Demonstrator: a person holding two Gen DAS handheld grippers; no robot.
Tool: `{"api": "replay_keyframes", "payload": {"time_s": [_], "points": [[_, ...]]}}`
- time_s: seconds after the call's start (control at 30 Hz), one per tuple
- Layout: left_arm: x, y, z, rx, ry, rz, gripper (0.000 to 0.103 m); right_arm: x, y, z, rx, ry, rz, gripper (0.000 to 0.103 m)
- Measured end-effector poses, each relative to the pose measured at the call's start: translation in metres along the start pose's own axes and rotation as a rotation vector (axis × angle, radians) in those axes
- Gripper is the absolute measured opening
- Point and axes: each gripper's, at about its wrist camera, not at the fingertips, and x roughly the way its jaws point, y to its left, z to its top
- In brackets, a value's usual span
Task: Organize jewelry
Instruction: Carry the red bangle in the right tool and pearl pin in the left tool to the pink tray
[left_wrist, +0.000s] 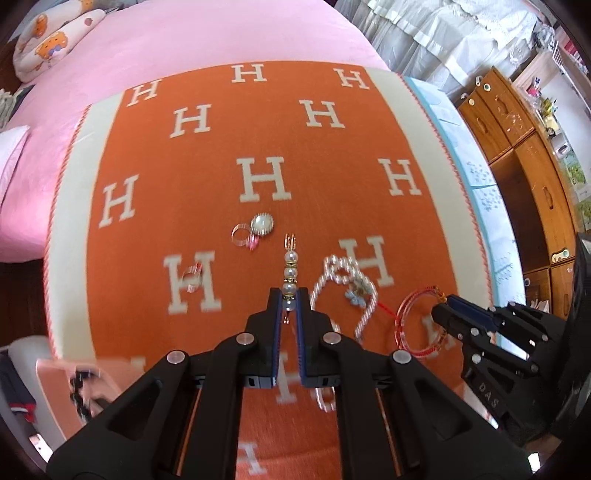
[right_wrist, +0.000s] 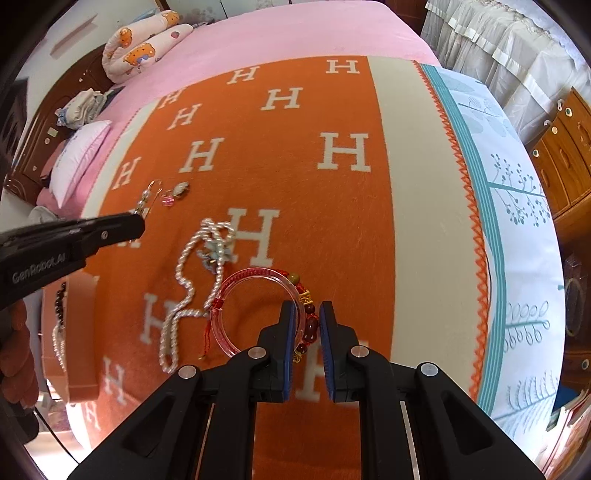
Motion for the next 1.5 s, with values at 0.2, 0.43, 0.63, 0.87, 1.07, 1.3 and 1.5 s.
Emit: {"api": "replay_keyframes", "payload": {"time_s": [0.2,0.43,0.63,0.87,1.07,1.3,1.5], "points": [[-0.048,-0.002,-0.052,-0.021,-0.030,0.004,0.005,-0.039,0.007,-0.020,-0.028,-0.035,0.025,0.013],[-0.104,-0.013,-0.113,-0.057,-0.087,0.019,0.005,-0.092,0.018,-0.053,-0.083,-0.087,0.052,0.013],[-0.146,-0.017,-0.160,-0.102,-0.143,0.043,0.005,-0.138,0.034,-0.084,-0.141,-0.133,0.085,0.013],[-0.176,-0.012,-0.205,-0.150,-0.172,0.079,0.005,-0.173,0.061,-0.114,-0.213,-0.163,0.121,0.013],[-0.191,0.006,-0.225,-0.182,-0.191,0.107,0.005,-0.189,0.094,-0.125,-0.278,-0.176,0.140,0.013],[-0.199,0.045,-0.231,-0.222,-0.194,0.126,0.005,-0.194,0.147,-0.120,-0.354,-0.177,0.146,0.013],[-0.200,0.093,-0.228,-0.226,-0.180,0.132,0.005,-0.185,0.200,-0.106,-0.376,-0.162,0.148,0.013]]}}
